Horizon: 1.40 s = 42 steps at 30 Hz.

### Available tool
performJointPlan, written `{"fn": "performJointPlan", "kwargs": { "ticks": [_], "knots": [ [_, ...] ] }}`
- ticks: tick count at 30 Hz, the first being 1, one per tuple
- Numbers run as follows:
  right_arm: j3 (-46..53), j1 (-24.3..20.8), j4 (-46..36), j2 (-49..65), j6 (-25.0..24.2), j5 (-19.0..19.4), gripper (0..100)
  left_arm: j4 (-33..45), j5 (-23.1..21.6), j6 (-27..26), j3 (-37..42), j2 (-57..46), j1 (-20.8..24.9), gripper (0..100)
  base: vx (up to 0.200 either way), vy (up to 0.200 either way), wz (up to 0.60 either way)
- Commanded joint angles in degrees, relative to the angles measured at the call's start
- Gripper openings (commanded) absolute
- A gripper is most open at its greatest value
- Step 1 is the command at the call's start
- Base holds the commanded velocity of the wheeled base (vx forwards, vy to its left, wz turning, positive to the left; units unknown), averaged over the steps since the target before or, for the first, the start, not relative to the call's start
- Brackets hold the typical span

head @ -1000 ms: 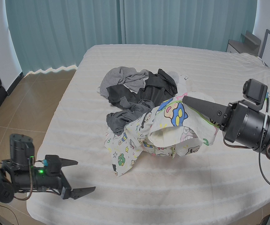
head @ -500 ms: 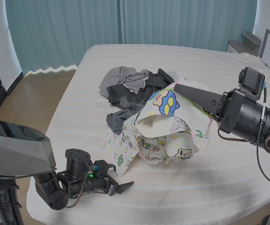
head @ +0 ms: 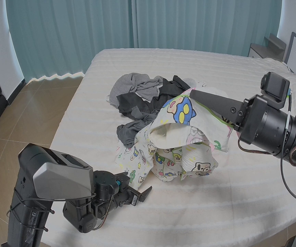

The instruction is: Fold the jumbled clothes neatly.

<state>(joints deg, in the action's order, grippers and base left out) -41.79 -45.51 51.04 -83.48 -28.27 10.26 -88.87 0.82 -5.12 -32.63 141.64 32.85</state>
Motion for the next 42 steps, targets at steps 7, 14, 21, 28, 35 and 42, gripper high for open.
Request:
{"fn": "performJointPlan", "kwargs": {
  "ticks": [7, 14, 21, 28, 35, 42],
  "knots": [
    [0.4, 0.5, 0.0, 0.4, 0.0, 0.0, 0, -1.1, 0.6, 0.0, -4.7, 4.3, -0.2, 100, 0.0, 0.0, 0.0],
    [1.4, 2.1, 0.0, 1.4, -0.3, 0.0, 0, -1.1, 0.5, 0.6, -5.9, 4.3, -0.3, 0, 0.0, 0.0, 0.0],
    [5.6, 7.0, -0.1, 3.5, -0.3, 0.1, 0, -1.1, 5.2, 0.9, -3.7, -0.7, -2.4, 0, 0.0, 0.0, 0.0],
    [10.9, 15.6, -0.5, 7.6, -0.3, 0.1, 0, -1.1, 7.6, 6.4, 2.3, -17.1, -5.6, 0, 0.0, 0.0, 0.0],
    [12.8, 23.9, -0.5, 9.9, -0.3, 0.1, 0, -1.1, 9.2, 6.7, 3.4, -31.7, -8.8, 0, 0.0, 0.0, 0.0],
    [12.3, 26.1, -0.7, 14.2, -0.1, 0.0, 0, 3.5, 10.4, 4.9, -0.6, -43.5, -9.5, 0, 0.0, 0.0, 0.0]
  ]
}}
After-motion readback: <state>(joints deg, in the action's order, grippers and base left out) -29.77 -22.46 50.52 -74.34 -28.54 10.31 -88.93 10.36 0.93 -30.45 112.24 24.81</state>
